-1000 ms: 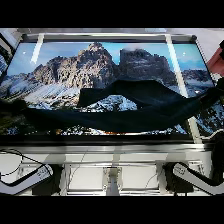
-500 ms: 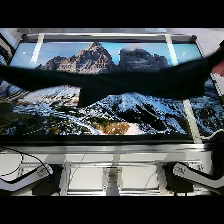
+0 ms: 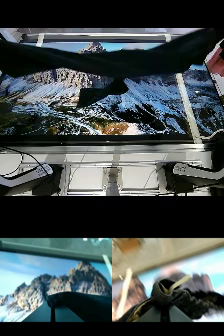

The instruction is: Fold the clothes and pants, and hang the long-sleeved shirts on hangers.

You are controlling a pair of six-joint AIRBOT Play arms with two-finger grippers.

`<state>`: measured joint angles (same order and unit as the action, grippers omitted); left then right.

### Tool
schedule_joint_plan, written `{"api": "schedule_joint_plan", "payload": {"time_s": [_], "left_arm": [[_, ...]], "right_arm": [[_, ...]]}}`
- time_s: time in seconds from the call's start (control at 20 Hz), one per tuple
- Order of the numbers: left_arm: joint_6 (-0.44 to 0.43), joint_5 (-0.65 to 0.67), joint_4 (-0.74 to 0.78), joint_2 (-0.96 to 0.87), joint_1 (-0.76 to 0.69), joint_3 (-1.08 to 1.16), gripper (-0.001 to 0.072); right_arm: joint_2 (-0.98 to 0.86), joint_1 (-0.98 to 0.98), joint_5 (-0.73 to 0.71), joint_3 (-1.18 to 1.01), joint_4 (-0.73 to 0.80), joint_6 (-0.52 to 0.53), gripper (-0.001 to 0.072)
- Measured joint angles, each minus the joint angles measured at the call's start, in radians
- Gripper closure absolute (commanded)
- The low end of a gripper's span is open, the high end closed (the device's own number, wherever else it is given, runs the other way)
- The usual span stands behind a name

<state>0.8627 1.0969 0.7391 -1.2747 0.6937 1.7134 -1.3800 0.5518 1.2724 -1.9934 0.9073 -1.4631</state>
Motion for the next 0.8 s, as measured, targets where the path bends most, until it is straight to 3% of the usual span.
{"api": "schedule_joint_plan", "payload": {"time_s": [0.3,0.8], "left_arm": [[-0.061,0.061,0.192,-0.003,-0.064,-0.226,0.0683],[-0.072,0.075,0.591,-0.003,-0.142,-0.702,0.0672]], "right_arm": [[-0.002,0.007,0.096,0.278,0.1,0.055,0.0691],[0.047,0.009,0.082,0.761,0.304,0.126,0.069]]}}
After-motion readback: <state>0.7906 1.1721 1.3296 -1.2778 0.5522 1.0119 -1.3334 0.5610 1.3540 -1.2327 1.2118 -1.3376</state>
